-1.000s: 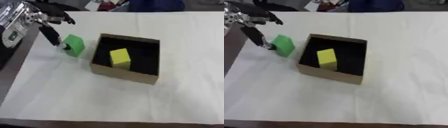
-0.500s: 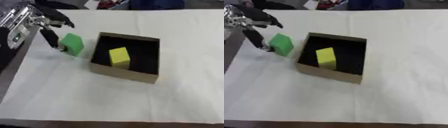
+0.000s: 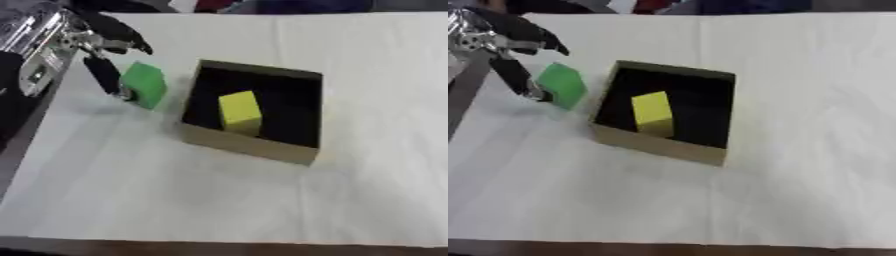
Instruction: Pick up objects on the table and place them in the box.
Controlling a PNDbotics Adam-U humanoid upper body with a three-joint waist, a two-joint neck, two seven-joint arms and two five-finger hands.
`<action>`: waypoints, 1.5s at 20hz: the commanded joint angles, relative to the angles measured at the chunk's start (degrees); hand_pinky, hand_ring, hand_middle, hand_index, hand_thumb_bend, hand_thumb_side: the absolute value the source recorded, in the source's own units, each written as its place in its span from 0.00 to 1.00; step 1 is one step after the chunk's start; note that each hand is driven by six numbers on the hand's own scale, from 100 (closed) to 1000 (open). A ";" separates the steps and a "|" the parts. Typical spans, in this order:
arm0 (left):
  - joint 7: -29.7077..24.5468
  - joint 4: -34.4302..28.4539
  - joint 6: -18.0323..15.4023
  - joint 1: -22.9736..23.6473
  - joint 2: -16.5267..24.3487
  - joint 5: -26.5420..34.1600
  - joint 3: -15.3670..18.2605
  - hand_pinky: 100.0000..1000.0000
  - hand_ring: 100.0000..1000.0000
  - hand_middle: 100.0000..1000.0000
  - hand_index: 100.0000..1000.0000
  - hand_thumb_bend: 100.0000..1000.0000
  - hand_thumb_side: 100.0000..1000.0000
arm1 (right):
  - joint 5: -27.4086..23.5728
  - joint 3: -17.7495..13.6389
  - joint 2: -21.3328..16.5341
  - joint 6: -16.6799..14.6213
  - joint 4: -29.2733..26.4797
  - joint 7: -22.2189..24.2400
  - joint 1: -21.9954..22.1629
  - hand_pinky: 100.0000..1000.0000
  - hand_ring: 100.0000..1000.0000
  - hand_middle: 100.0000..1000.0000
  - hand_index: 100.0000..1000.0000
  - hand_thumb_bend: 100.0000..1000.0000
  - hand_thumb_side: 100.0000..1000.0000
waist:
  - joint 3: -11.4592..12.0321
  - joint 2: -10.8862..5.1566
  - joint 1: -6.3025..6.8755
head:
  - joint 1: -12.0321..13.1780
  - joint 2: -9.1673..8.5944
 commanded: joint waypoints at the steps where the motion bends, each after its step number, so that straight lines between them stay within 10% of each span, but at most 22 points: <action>1: 0.00 -0.10 0.34 -1.17 1.12 0.59 0.75 0.98 0.92 0.91 1.00 0.43 0.44 | 0.21 -0.71 -0.74 0.39 -0.94 0.09 -0.54 0.96 0.91 0.70 0.88 0.07 0.61 | -0.04 -0.94 -0.06 | 0.27 -0.70; 21: 0.00 1.63 0.16 -1.70 0.07 1.13 0.37 0.93 0.84 0.73 0.98 0.32 0.43 | 0.34 -1.18 0.10 1.30 -0.94 0.54 -0.01 0.96 0.90 0.68 0.88 0.04 0.65 | -0.62 0.35 -0.17 | 1.02 -2.18; 30: 0.00 1.72 0.05 -1.76 -0.16 0.11 0.17 0.87 0.78 0.63 0.85 0.10 0.35 | -0.01 -1.43 0.41 1.63 -0.94 0.35 0.28 0.96 0.90 0.68 0.88 0.04 0.66 | -0.82 0.37 -0.21 | 0.96 -2.27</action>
